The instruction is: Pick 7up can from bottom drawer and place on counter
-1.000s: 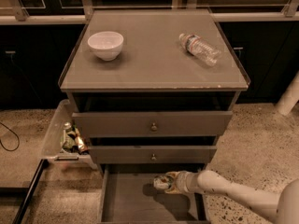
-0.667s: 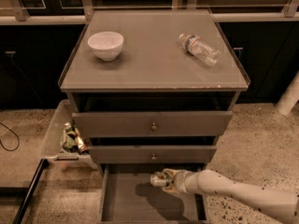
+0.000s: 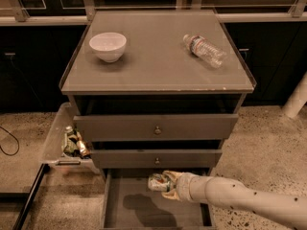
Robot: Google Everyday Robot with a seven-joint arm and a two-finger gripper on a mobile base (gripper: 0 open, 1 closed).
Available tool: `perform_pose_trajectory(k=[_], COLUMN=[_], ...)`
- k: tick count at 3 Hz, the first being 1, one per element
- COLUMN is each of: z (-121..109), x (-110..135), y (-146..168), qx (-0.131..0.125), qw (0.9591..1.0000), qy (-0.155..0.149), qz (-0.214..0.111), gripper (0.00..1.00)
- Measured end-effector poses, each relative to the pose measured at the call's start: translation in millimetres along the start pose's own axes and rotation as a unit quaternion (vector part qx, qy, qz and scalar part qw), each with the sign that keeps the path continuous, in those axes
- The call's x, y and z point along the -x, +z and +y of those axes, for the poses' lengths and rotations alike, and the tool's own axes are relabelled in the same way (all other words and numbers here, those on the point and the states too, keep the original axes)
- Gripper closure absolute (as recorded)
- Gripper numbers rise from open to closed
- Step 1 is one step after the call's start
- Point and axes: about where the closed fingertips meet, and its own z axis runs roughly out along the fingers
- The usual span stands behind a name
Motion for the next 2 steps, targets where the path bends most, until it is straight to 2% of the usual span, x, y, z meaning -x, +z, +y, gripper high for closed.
perform_pose_trajectory(k=[1,2], z=[-3.1,7.5], x=[9.5,2.8], y=[-9.5,1.5], qx=[-0.005,0.001], qw=[1.0,0.9998], qy=[-0.007,0.003], qz=[-0.001,-0.019], gripper=[1.0,1.0])
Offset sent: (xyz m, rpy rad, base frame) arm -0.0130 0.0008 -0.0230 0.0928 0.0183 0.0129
